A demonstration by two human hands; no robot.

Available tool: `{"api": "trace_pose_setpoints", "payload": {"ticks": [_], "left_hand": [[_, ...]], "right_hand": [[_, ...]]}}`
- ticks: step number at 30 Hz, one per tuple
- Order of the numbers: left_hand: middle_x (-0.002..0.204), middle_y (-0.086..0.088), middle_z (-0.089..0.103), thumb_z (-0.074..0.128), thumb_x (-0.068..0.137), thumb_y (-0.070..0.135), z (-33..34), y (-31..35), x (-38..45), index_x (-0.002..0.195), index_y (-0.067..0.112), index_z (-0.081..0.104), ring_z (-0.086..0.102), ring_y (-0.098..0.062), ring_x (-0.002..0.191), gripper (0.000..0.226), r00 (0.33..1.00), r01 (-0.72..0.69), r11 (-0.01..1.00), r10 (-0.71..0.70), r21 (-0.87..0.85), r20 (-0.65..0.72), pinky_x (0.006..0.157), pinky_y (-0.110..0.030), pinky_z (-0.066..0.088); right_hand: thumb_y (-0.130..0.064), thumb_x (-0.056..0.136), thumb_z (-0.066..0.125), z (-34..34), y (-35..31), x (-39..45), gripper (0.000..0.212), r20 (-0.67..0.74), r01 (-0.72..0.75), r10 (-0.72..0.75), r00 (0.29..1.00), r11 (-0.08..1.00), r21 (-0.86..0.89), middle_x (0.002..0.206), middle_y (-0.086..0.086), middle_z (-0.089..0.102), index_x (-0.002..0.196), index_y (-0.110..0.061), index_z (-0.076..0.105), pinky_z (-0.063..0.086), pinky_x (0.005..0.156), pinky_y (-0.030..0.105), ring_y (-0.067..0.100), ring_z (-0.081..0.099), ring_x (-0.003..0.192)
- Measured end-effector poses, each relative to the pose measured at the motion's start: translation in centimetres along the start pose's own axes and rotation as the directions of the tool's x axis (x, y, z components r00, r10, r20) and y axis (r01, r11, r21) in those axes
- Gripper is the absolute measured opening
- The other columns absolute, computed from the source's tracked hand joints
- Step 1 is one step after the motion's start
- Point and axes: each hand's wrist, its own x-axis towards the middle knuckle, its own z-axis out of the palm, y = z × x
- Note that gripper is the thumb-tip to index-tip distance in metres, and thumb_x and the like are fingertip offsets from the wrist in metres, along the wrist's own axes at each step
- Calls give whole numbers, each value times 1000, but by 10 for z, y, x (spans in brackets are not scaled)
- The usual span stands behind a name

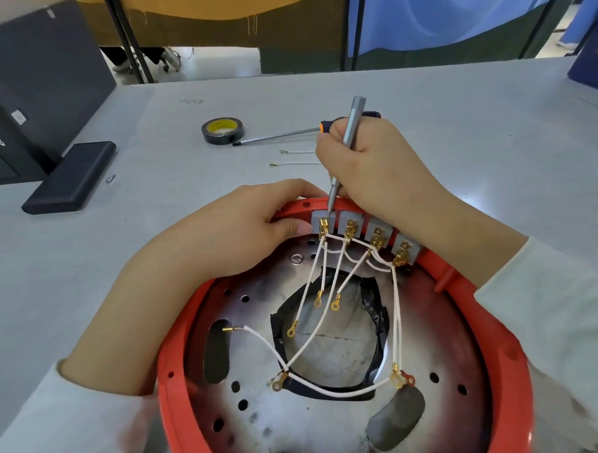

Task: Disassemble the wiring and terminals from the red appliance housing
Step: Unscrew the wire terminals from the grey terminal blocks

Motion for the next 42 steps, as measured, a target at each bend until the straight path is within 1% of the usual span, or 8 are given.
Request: {"api": "trace_pose_setpoints", "payload": {"ticks": [3, 8, 13, 20, 26, 31, 36, 42], "left_hand": [[109, 19, 62, 56, 93, 30, 0, 0, 0, 121, 42, 52, 55, 1, 99, 31, 1000, 11, 1000, -11, 2, 6, 89, -21, 42], [109, 19, 63, 56, 92, 31, 0, 1, 0, 120, 43, 52, 55, 1, 99, 31, 1000, 11, 1000, -11, 4, 9, 89, -18, 41], [110, 19, 63, 57, 92, 29, -1, 1, 0, 120, 42, 53, 55, 1, 101, 31, 1000, 9, 1000, -9, -6, 0, 91, -23, 42], [107, 21, 63, 57, 92, 28, 0, 1, 0, 119, 42, 53, 55, 4, 97, 30, 1000, 8, 1000, -8, -4, -3, 87, -13, 40], [111, 18, 63, 57, 93, 27, 0, 1, 0, 122, 39, 53, 56, -2, 103, 31, 1000, 8, 1000, -8, -26, 0, 96, -31, 43], [112, 17, 63, 57, 92, 27, 0, 2, 0, 122, 38, 53, 56, -3, 104, 32, 1000, 6, 1000, -6, -22, 2, 96, -32, 42], [110, 19, 63, 57, 92, 28, 0, 1, 0, 120, 41, 54, 56, 1, 102, 31, 1000, 5, 1000, -5, -26, 1, 93, -24, 42], [107, 20, 63, 57, 92, 28, 0, 0, 0, 118, 43, 54, 55, 3, 98, 30, 1000, 4, 1000, -4, -20, -4, 89, -16, 41]], "right_hand": [[-12, 90, 48, 1, 1, 4, 38, 37, -59, 57, 998, 998, 38, 54, 1, 34, 56, -16, 32, 37, 43, 16, 10, 36, 48], [-13, 88, 48, 1, 4, 7, 32, 90, -151, 146, 985, 987, 60, 65, 11, 37, 59, -15, 35, 37, 52, 23, 16, 36, 56], [-14, 90, 49, -1, 3, 0, 40, -16, -15, 16, 1000, 999, 41, 46, -10, 32, 55, -17, 29, 39, 45, 23, 9, 35, 46], [-16, 92, 50, 0, 3, -3, 43, -44, 75, -76, 996, 997, -37, 46, -8, 28, 56, -18, 28, 30, 43, 18, 8, 33, 41], [-10, 89, 48, 0, 2, 4, 36, 50, -71, 69, 996, 996, 45, 56, 5, 34, 57, -15, 32, 31, 40, 12, 9, 32, 45], [-14, 88, 49, 1, 6, 8, 35, 92, -175, 169, 981, 983, 50, 60, 7, 38, 56, -15, 34, 35, 48, 21, 15, 37, 53], [-12, 89, 48, 1, 3, 2, 39, 12, -53, 52, 999, 997, 61, 47, -9, 31, 55, -17, 31, 37, 44, 18, 7, 32, 43], [-14, 91, 48, 0, 1, -1, 40, -11, 28, -28, 1000, 1000, -2, 48, -6, 29, 56, -17, 29, 32, 43, 19, 9, 32, 43]]}}
